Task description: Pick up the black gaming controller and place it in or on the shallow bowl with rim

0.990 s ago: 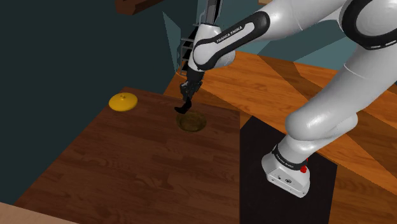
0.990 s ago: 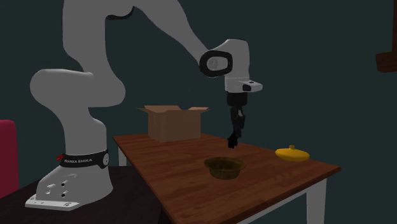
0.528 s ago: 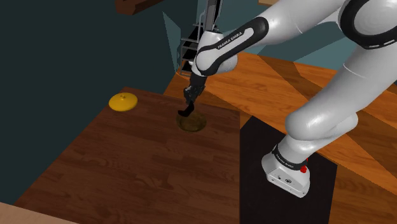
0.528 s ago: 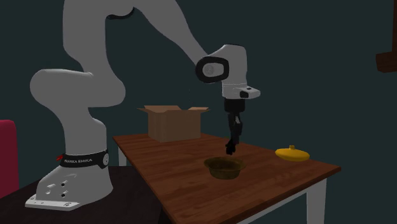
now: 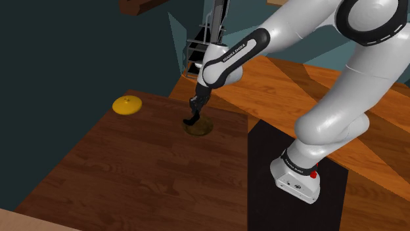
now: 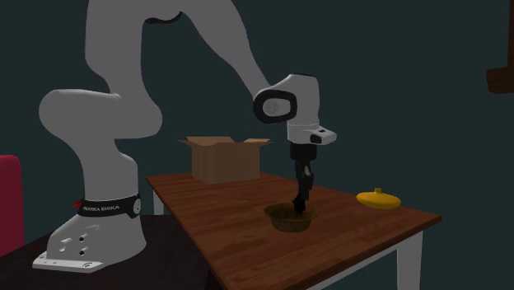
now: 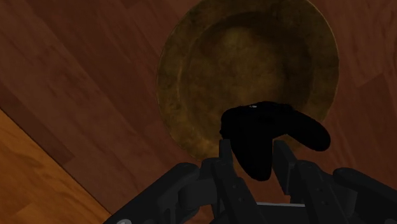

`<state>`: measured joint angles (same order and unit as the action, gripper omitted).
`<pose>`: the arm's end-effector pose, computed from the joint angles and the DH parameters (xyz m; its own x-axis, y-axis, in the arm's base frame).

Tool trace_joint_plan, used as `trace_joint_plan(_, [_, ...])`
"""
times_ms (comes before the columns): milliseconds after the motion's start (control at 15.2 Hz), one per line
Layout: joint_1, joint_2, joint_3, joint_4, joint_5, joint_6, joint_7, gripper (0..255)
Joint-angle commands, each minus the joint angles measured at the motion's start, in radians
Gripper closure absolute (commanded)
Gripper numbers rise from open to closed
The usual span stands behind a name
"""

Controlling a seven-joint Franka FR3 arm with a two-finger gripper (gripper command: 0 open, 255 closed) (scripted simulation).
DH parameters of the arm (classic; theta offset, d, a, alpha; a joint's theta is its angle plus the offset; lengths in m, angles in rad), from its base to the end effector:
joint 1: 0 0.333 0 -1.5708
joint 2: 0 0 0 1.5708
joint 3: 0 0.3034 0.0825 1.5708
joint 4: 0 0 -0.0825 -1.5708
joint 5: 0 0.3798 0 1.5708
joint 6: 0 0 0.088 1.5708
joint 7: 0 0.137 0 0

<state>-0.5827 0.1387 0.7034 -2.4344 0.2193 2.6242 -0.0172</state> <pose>0.4918 0.0646 0.2304 0.9963 -0.0634 0.0583 -0.0499 -0.9767 -0.2089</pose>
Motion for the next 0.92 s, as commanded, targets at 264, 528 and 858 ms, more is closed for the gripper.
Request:
trace_joint_plan(264, [0.025,0.078,-0.031,-0.007,-0.068,0.075,0.036,255])
trace_joint_plan(528, [0.025,0.077,-0.032,-0.007,-0.067,0.075,0.036,255])
trace_joint_plan(858, [0.026,0.081,-0.034,-0.003,-0.071,0.074,0.037,0])
